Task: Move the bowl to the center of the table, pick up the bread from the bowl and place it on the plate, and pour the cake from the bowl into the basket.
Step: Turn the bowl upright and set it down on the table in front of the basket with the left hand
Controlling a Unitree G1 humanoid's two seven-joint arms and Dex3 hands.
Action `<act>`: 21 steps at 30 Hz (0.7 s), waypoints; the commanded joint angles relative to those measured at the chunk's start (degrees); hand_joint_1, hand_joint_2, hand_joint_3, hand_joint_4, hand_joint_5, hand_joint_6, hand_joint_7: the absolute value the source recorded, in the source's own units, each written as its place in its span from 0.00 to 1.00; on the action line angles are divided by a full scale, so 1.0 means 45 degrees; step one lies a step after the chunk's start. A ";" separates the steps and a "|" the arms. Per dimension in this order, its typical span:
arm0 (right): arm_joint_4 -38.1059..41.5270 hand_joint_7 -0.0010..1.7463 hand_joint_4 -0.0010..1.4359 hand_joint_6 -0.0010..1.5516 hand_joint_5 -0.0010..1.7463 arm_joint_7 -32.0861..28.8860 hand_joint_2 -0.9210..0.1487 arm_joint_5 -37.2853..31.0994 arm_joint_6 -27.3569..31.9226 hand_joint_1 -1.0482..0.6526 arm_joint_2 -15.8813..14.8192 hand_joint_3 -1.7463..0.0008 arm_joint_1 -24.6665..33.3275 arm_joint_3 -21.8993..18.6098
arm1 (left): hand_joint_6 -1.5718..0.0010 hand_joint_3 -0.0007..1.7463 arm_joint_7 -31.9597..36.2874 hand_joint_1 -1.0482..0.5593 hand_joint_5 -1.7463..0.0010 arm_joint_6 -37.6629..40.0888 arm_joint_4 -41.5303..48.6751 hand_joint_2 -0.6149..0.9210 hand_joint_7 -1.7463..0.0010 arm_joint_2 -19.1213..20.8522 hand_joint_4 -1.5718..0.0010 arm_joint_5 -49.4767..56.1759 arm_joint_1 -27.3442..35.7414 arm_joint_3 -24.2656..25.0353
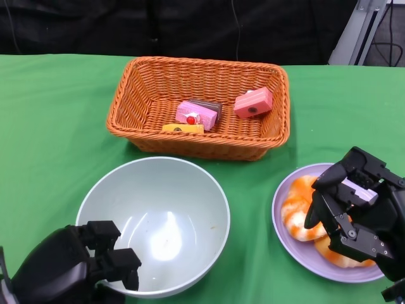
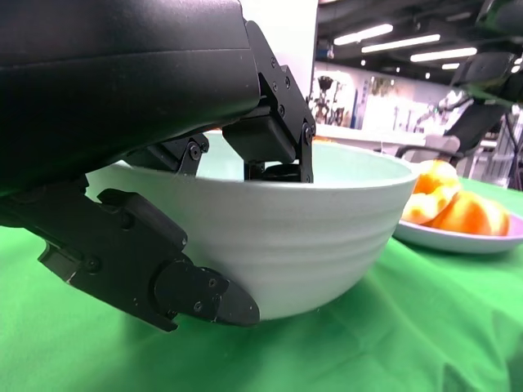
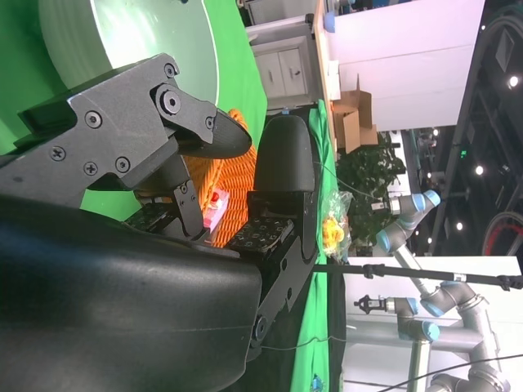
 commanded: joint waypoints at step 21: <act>-0.0100 0.76 0.49 0.43 0.94 -0.0048 0.31 0.0029 0.0057 0.56 -0.0113 0.44 0.0064 0.0053 | 0.52 0.01 -0.6018 0.23 0.85 0.0118 -0.0489 0.99 0.99 0.0599 0.49 -0.2850 -0.0390 -0.0752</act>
